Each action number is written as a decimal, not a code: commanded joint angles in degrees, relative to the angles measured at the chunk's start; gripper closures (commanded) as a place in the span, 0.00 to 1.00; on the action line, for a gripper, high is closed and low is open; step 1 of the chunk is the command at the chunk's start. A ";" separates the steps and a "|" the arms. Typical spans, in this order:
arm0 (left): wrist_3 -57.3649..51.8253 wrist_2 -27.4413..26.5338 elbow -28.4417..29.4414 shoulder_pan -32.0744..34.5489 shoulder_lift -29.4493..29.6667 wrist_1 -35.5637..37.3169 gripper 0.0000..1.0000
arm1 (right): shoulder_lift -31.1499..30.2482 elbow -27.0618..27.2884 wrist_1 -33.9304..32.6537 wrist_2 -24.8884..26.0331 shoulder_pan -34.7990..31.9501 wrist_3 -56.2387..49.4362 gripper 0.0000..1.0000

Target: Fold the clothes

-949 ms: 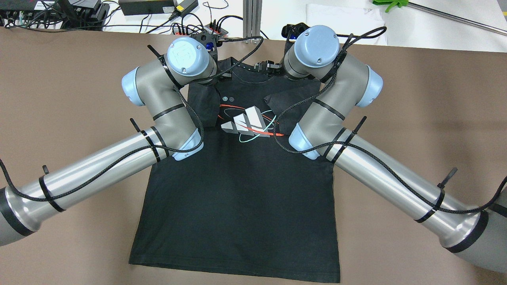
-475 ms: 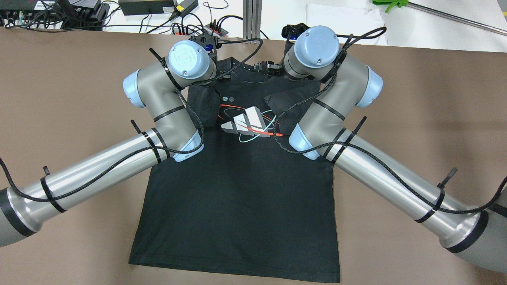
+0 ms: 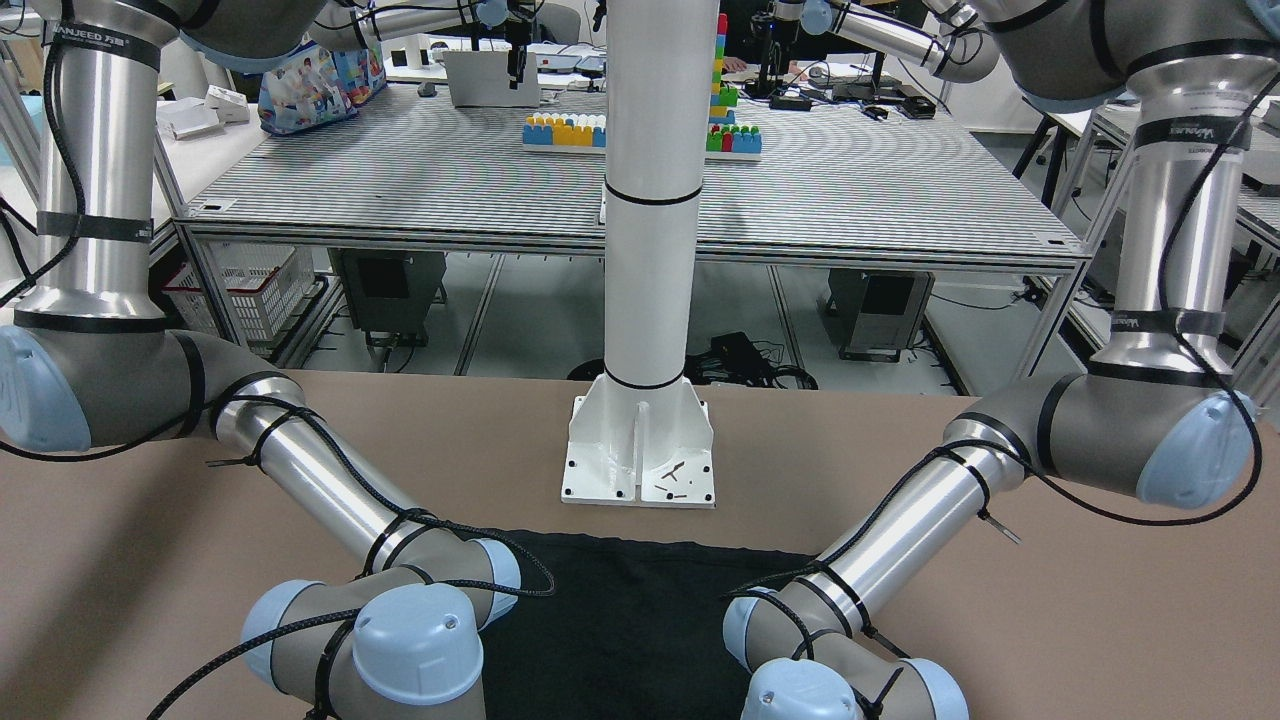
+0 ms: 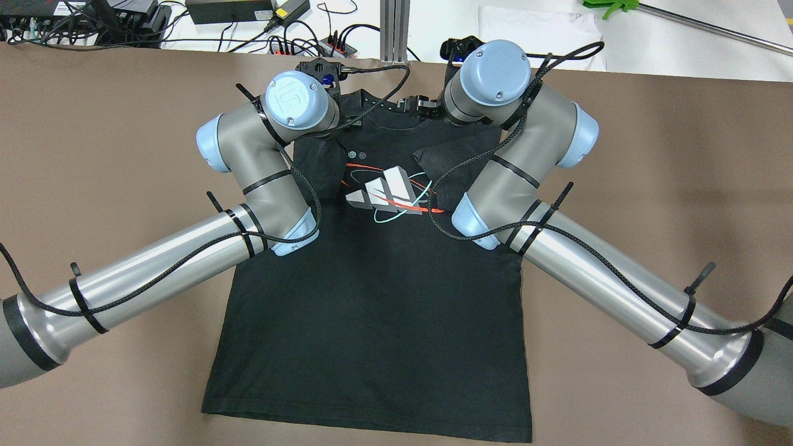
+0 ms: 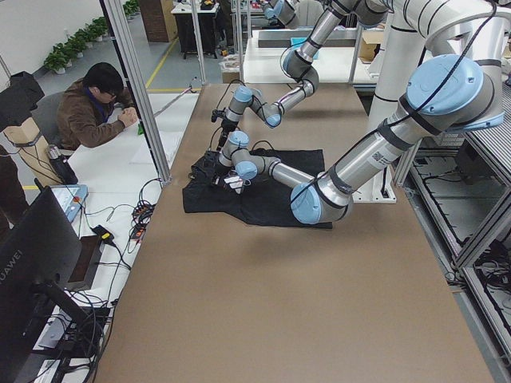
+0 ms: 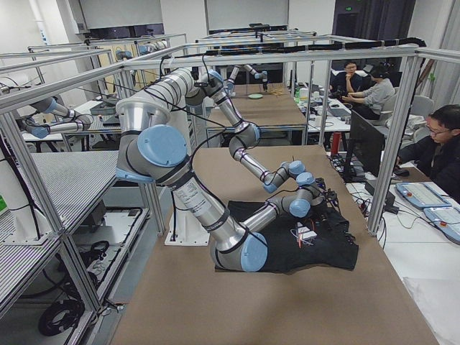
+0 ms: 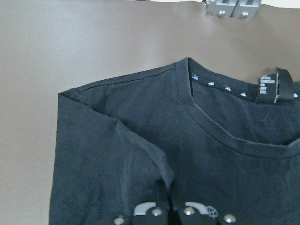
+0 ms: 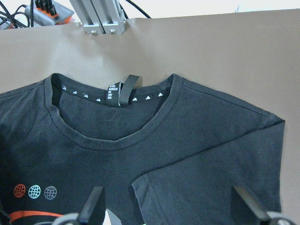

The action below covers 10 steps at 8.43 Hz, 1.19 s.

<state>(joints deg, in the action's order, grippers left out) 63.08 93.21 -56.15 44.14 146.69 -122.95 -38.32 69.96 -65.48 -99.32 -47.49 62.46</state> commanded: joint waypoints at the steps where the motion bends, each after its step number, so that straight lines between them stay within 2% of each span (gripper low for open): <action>1: 1.16 -0.13 0.25 -0.72 1.13 -0.10 1.00 | -0.08 0.00 0.00 0.00 -0.15 -0.15 0.06; 4: 1.43 -0.14 0.78 -0.99 1.23 -0.18 1.00 | -0.17 0.00 0.00 0.00 -0.24 -0.06 0.06; 5: 1.34 -0.14 0.78 -0.99 1.23 -0.18 0.61 | -0.17 0.00 -0.09 0.09 -0.24 0.03 0.06; 6: 1.43 -1.79 1.04 -1.16 1.23 -0.27 0.01 | -0.17 0.00 -0.09 0.09 -0.24 0.03 0.06; 8: 1.52 -1.72 0.35 -1.08 1.40 -1.67 0.00 | -0.17 0.00 -0.09 -0.09 -0.85 -0.14 0.06; 10: 3.96 4.31 -4.20 0.06 1.06 -2.91 0.00 | 0.00 0.09 -0.79 -2.18 -2.08 0.11 0.06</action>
<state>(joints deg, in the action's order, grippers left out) 64.90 92.69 -56.52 43.30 148.13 -124.95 -38.39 69.99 -65.83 -99.67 -48.67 62.38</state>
